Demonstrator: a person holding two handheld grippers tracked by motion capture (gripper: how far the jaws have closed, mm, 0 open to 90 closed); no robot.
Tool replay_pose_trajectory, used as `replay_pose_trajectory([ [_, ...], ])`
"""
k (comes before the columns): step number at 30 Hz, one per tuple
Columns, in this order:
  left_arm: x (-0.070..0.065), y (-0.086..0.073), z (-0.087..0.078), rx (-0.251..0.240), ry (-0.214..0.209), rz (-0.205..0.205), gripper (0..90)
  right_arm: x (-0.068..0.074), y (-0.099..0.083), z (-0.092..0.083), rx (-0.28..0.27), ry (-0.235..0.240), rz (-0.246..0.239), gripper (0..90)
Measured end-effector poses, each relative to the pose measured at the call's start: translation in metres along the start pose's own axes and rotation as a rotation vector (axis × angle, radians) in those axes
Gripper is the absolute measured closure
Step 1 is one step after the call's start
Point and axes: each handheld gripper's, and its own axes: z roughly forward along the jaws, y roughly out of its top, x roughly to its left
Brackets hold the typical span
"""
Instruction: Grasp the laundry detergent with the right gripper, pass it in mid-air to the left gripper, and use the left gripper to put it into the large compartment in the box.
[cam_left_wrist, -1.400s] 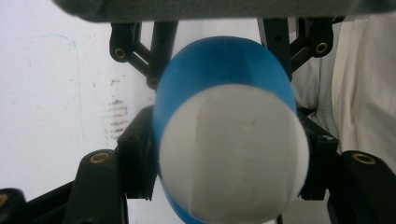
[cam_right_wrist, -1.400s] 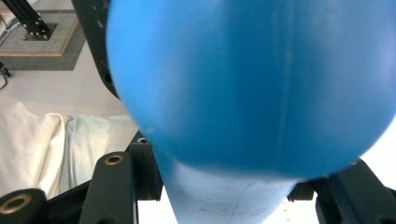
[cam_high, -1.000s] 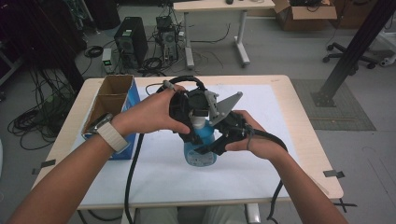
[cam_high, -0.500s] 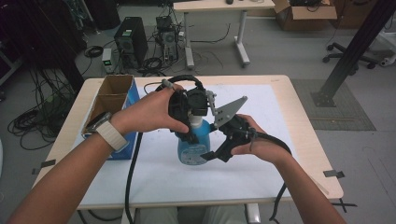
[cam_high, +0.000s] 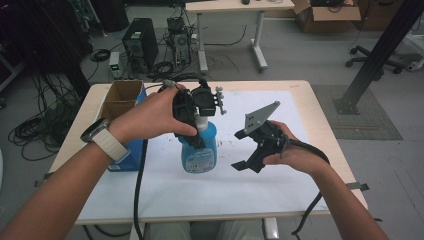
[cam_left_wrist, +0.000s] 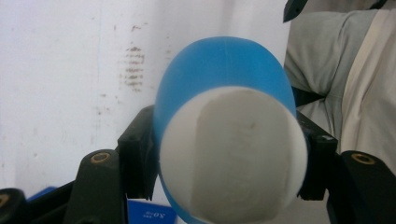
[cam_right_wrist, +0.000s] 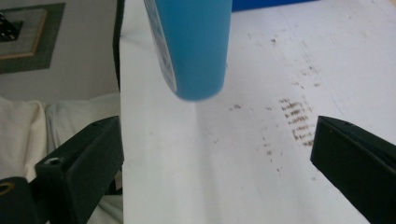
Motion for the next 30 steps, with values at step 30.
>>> replay_pose_trajectory([
  [30,0.042,-0.036,-0.073,0.043,0.116,-0.503,37.8,-0.012,-0.036,-0.045,0.248,-0.102,0.094,3.2],
])
